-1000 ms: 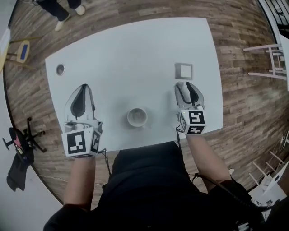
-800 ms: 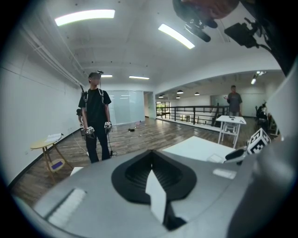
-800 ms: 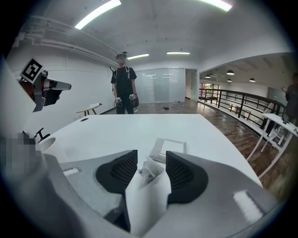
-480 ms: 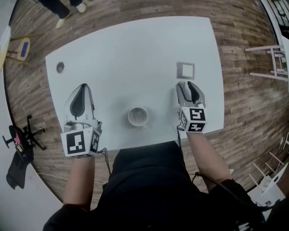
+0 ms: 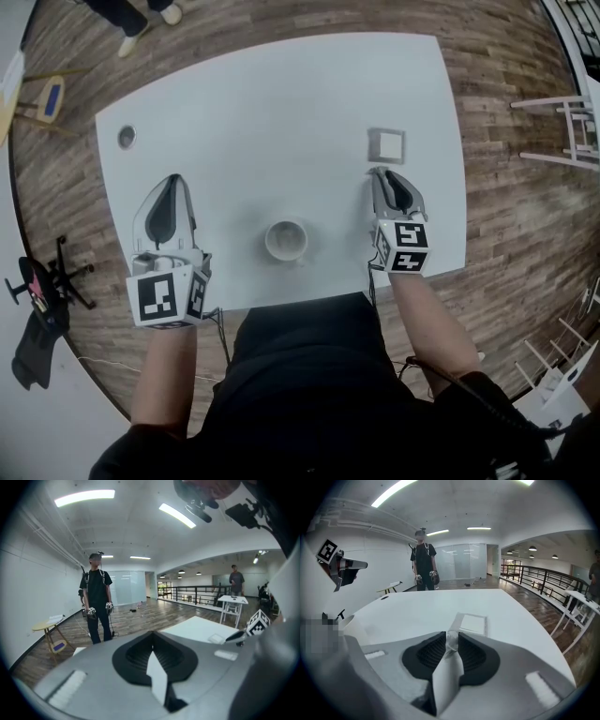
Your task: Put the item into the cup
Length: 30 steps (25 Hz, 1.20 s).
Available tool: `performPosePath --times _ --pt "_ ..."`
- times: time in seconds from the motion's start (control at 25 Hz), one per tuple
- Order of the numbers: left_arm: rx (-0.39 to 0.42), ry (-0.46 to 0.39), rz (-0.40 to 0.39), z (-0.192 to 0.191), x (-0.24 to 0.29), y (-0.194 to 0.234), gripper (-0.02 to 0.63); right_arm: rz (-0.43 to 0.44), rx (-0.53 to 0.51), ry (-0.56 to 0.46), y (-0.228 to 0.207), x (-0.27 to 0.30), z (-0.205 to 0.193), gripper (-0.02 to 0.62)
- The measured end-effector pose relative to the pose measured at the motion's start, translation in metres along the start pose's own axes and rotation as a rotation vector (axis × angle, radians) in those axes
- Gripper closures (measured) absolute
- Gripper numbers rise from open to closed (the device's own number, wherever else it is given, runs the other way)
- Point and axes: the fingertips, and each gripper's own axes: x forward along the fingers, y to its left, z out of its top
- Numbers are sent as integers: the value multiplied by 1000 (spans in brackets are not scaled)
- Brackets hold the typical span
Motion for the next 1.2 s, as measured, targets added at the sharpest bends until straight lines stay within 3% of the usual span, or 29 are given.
performPosePath --times 0.36,1.2 --pt "0 -2 13 0 -4 2 598 1 -2 -8 0 1 3 560" --pt "2 -83 22 14 -28 6 598 -27 -31 -101 4 -28 27 575"
